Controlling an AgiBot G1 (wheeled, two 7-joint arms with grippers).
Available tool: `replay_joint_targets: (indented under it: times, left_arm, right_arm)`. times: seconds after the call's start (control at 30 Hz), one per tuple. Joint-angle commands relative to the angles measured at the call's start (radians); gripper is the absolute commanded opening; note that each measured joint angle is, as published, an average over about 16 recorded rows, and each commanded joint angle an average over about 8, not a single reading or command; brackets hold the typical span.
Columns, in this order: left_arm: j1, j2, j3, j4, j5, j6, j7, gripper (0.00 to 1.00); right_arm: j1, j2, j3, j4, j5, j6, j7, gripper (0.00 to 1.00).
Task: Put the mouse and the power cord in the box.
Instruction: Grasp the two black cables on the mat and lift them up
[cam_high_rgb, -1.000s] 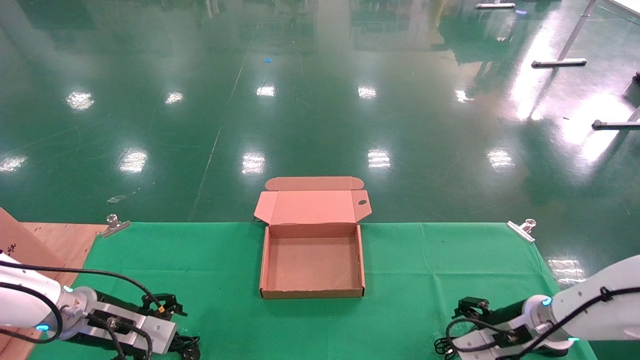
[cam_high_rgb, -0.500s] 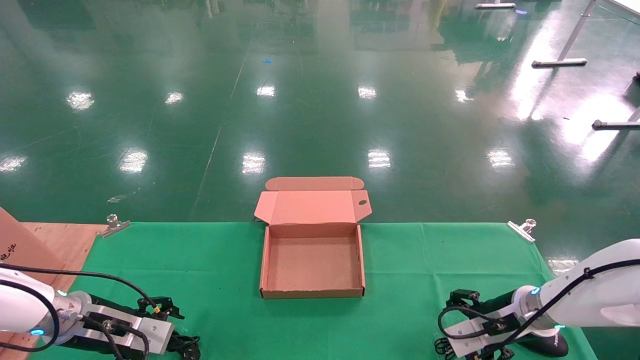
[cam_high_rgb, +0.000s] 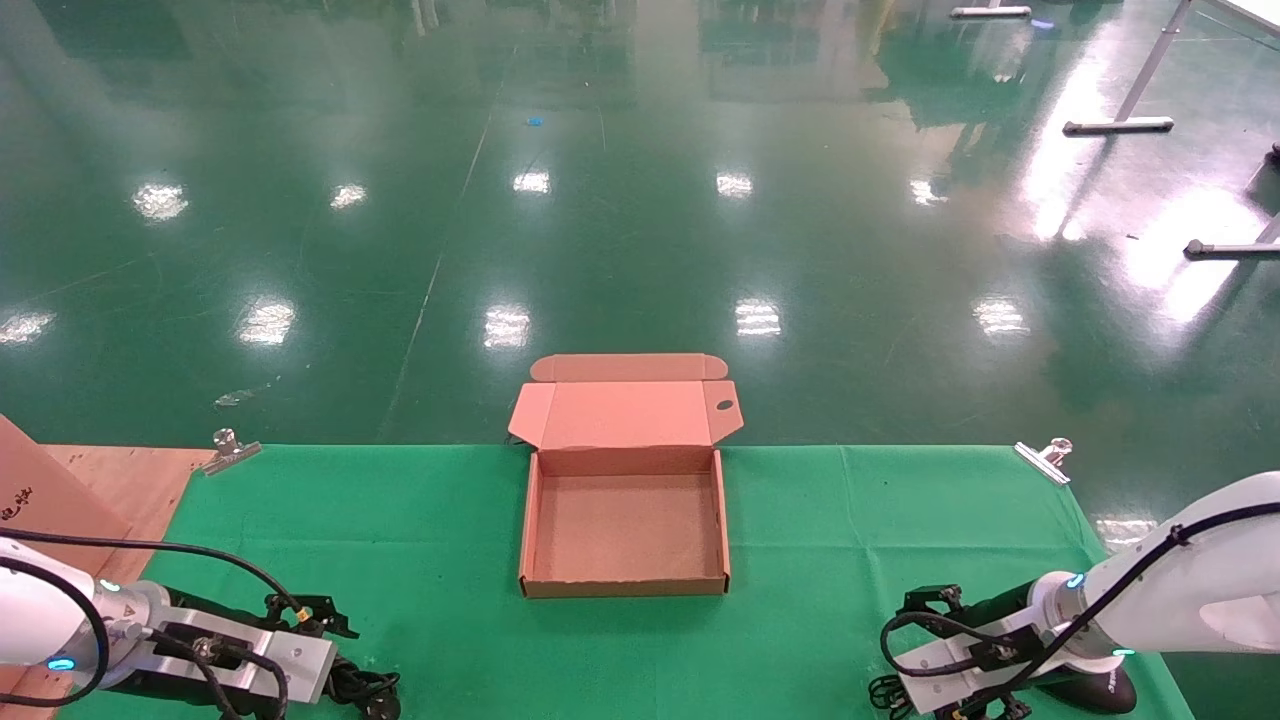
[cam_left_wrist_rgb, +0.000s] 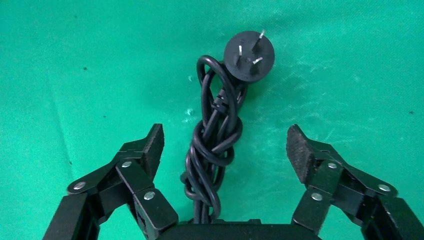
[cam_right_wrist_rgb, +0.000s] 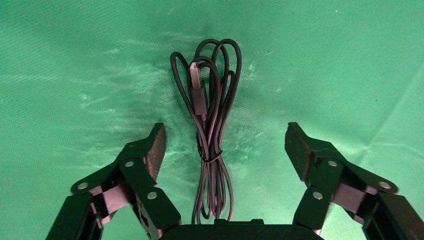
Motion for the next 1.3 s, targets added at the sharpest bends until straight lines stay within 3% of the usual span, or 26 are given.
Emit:
replay_joint_targets:
  times: [0.03,1.3]
  left_arm:
    - [-0.002,0.0,-0.001,0.011,-0.001,-0.002,0.002,0.0]
    - [-0.022,-0.015,0.0,0.051,0.0,0.018,0.051,0.0]
  right_arm:
    - [0.008,-0.002,0.002,-0.015,0.003,0.0,-0.013,0.0]
    - [0.071,-0.01,0.021,-0.136,0.033,-0.041,-0.111,0.0]
